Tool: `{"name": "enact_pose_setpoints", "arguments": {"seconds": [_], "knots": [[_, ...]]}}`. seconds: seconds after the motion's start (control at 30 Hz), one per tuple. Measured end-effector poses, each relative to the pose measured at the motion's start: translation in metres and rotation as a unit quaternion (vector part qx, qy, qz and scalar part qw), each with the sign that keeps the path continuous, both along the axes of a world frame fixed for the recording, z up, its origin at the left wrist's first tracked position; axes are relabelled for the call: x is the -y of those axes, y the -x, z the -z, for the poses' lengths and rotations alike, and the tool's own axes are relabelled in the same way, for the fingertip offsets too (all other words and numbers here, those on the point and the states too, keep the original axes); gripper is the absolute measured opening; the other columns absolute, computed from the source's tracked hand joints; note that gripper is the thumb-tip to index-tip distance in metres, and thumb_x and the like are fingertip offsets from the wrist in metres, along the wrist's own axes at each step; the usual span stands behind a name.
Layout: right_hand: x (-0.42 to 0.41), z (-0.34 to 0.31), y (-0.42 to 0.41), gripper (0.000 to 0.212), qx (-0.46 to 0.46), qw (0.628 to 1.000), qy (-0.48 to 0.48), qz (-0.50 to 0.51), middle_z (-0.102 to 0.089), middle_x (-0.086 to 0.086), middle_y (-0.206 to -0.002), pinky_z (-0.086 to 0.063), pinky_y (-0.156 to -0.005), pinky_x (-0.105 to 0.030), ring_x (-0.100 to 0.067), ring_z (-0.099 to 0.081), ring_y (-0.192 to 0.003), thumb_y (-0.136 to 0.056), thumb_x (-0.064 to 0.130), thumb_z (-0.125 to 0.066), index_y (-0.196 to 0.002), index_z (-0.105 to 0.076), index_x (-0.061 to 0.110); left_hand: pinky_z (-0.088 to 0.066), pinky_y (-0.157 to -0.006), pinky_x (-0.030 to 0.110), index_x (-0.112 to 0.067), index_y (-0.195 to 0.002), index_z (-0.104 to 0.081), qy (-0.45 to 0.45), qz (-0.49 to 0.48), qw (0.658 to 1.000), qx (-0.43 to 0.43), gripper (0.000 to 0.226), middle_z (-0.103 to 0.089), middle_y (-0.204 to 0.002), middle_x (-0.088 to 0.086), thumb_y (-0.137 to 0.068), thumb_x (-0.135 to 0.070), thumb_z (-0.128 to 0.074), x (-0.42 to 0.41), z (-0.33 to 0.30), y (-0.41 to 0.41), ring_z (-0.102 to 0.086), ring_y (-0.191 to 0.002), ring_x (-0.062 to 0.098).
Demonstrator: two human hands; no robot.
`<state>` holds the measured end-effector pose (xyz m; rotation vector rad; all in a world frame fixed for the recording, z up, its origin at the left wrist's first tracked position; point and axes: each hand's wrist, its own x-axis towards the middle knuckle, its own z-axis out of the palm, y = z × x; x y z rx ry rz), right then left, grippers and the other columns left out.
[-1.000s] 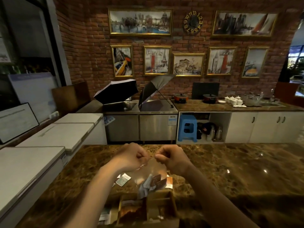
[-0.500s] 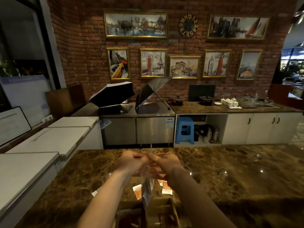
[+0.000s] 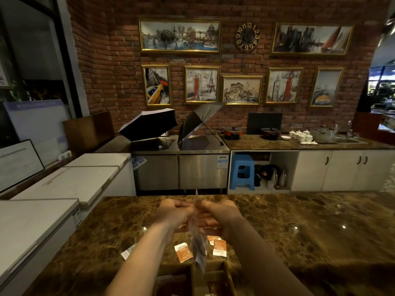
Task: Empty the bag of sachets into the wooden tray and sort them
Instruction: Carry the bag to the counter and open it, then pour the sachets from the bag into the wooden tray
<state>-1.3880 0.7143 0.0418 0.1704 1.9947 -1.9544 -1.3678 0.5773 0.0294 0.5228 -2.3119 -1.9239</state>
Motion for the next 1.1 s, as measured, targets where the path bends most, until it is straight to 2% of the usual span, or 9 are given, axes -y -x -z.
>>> {"name": "enact_pose_setpoints", "arguments": {"seconds": [0.13, 0.2, 0.37, 0.47, 0.6, 0.73, 0.87, 1.03, 1.1], "knots": [[-0.001, -0.001, 0.003, 0.017, 0.008, 1.0, 0.006, 0.005, -0.078, -0.018, -0.081, -0.063, -0.081, -0.055, -0.035, -0.079, -0.081, -0.091, 0.006, -0.068, -0.104, -0.068, -0.005, -0.056, -0.049, 0.024, -0.012, -0.093, -0.075, -0.009, 0.01, 1.0, 0.003, 0.012, -0.077, -0.095, 0.008, -0.082, -0.007, -0.079, -0.004, 0.0, -0.004, -0.077, -0.067, 0.018], [-0.002, -0.001, 0.005, 0.021, 0.009, 1.0, 0.002, 0.006, -0.078, -0.018, -0.082, -0.063, -0.08, -0.055, -0.035, -0.079, -0.081, -0.088, 0.003, -0.066, -0.107, -0.067, -0.005, -0.057, -0.05, 0.025, -0.009, -0.095, -0.075, -0.035, 0.019, 0.999, 0.008, 0.015, -0.078, -0.095, 0.011, -0.081, -0.004, -0.079, -0.005, -0.001, -0.005, -0.077, -0.063, 0.018], [-0.003, 0.005, 0.01, 0.019, -0.004, 1.0, -0.023, 0.009, -0.077, -0.017, -0.089, -0.058, -0.051, -0.031, -0.027, -0.073, -0.073, -0.088, 0.007, -0.066, -0.105, -0.068, -0.002, -0.058, -0.061, 0.032, -0.01, -0.098, -0.077, -0.102, 0.035, 0.993, 0.046, 0.02, -0.08, -0.094, 0.009, -0.079, -0.009, -0.082, 0.001, 0.005, -0.003, -0.077, -0.085, 0.023], [-0.007, 0.012, 0.017, 0.016, -0.027, 0.997, -0.063, 0.039, -0.073, -0.015, -0.093, -0.055, -0.052, -0.03, -0.024, -0.072, -0.073, -0.094, 0.016, -0.066, -0.102, -0.059, 0.004, -0.057, -0.064, 0.032, -0.004, -0.097, -0.075, -0.139, 0.005, 0.988, 0.063, 0.017, -0.078, -0.085, 0.009, -0.081, -0.008, -0.077, 0.014, 0.009, -0.002, -0.074, -0.081, 0.023], [-0.025, 0.017, 0.026, 0.016, -0.055, 0.986, -0.148, 0.044, -0.071, -0.013, -0.097, -0.061, -0.072, -0.037, -0.021, -0.073, -0.077, -0.099, 0.022, -0.062, -0.105, -0.052, 0.011, -0.058, -0.077, 0.042, -0.005, -0.108, -0.062, -0.002, -0.084, 0.995, 0.051, 0.035, -0.073, -0.102, 0.015, -0.075, -0.007, -0.076, 0.04, 0.017, 0.004, -0.07, -0.097, 0.033], [-0.023, 0.023, 0.026, 0.018, -0.129, 0.956, -0.262, 0.027, -0.068, -0.01, -0.102, -0.064, -0.074, -0.039, -0.025, -0.071, -0.09, -0.097, 0.03, -0.063, -0.088, -0.05, 0.02, -0.058, -0.089, 0.046, -0.021, -0.087, -0.067, 0.184, -0.078, 0.979, 0.029, 0.008, -0.069, -0.096, 0.003, -0.082, -0.016, -0.071, 0.039, 0.015, 0.006, -0.065, -0.094, 0.027], [-0.029, 0.022, 0.026, 0.02, -0.1, 0.976, -0.189, 0.03, -0.07, -0.014, -0.108, -0.054, -0.06, -0.031, -0.029, -0.072, -0.096, -0.099, 0.024, -0.062, -0.11, -0.056, 0.01, -0.057, -0.09, 0.043, -0.021, -0.096, -0.066, 0.236, -0.044, 0.97, 0.026, 0.008, -0.065, -0.103, 0.003, -0.089, -0.022, -0.066, 0.035, 0.008, 0.005, -0.062, -0.098, 0.025], [-0.042, 0.029, 0.017, 0.005, -0.075, 0.991, -0.112, 0.003, -0.072, -0.013, -0.104, -0.061, -0.075, -0.04, -0.028, -0.073, -0.095, -0.101, 0.02, -0.059, -0.102, -0.057, 0.016, -0.059, -0.089, 0.047, -0.019, -0.111, -0.06, 0.149, -0.012, 0.988, 0.021, 0.019, -0.065, -0.109, 0.007, -0.094, -0.022, -0.057, 0.021, 0.007, 0.007, -0.064, -0.102, 0.028], [-0.051, 0.038, 0.013, 0.007, -0.04, 0.996, -0.083, -0.018, -0.073, -0.015, -0.107, -0.061, -0.071, -0.037, -0.029, -0.074, -0.095, -0.102, 0.02, -0.057, -0.105, -0.06, 0.014, -0.063, -0.081, 0.046, -0.018, -0.109, -0.059, 0.11, -0.006, 0.994, 0.018, 0.013, -0.066, -0.108, 0.01, -0.096, -0.016, -0.054, 0.011, 0.006, 0.007, -0.067, -0.098, 0.028]]}}
